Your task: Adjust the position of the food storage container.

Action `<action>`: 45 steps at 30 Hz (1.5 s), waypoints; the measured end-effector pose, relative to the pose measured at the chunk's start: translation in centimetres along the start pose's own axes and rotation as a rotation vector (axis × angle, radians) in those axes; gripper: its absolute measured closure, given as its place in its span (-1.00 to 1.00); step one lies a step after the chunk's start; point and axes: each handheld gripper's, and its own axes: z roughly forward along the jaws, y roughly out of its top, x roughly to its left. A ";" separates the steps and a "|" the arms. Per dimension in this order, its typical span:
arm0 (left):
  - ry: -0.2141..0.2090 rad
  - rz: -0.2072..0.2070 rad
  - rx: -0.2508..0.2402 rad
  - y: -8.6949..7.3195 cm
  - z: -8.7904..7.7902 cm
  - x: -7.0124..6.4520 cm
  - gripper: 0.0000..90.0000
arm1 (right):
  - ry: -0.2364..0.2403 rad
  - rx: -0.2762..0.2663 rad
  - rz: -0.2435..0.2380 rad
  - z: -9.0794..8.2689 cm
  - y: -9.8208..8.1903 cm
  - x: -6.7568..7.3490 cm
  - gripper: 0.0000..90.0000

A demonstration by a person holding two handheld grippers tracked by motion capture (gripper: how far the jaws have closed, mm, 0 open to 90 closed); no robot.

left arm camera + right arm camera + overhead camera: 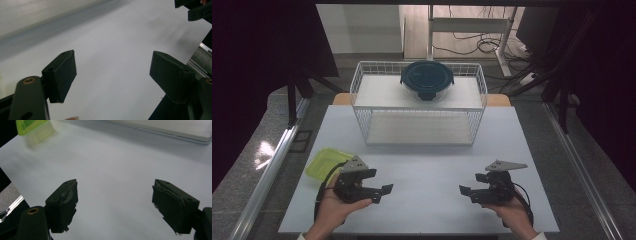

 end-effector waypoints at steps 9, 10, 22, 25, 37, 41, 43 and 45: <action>0.080 -0.063 -0.032 0.9 -4.2 3.5 -0.53 | -0.016 0.013 0.000 0.0 0.0 -0.1 -0.54; 0.096 -0.071 -0.033 0.8 -4.4 4.1 -0.52 | -0.016 0.014 0.000 0.0 0.0 -0.1 -0.54; 0.220 -0.139 -0.018 0.5 -5.2 9.8 -0.38 | 0.026 0.018 0.045 0.1 -0.1 -0.4 -0.53; 0.248 -0.148 -0.001 0.5 -5.2 11.2 -0.26 | 0.026 0.020 0.029 0.1 0.0 -0.1 -0.53; 0.332 -0.196 0.058 -0.3 -4.8 16.2 0.31 | 0.011 0.039 0.019 0.4 -0.2 -0.2 -0.53; 0.372 -0.229 0.086 -0.5 -4.9 17.7 0.55 | 0.006 0.043 0.018 0.5 -0.2 -0.3 -0.53; 0.383 -0.255 0.107 -0.7 -4.9 18.5 0.64 | 0.010 0.044 0.021 0.5 -0.3 -0.4 -0.53; 0.398 -0.265 0.135 -0.9 -4.9 19.3 0.84 | 0.027 0.047 0.033 0.6 -0.3 -0.5 -0.53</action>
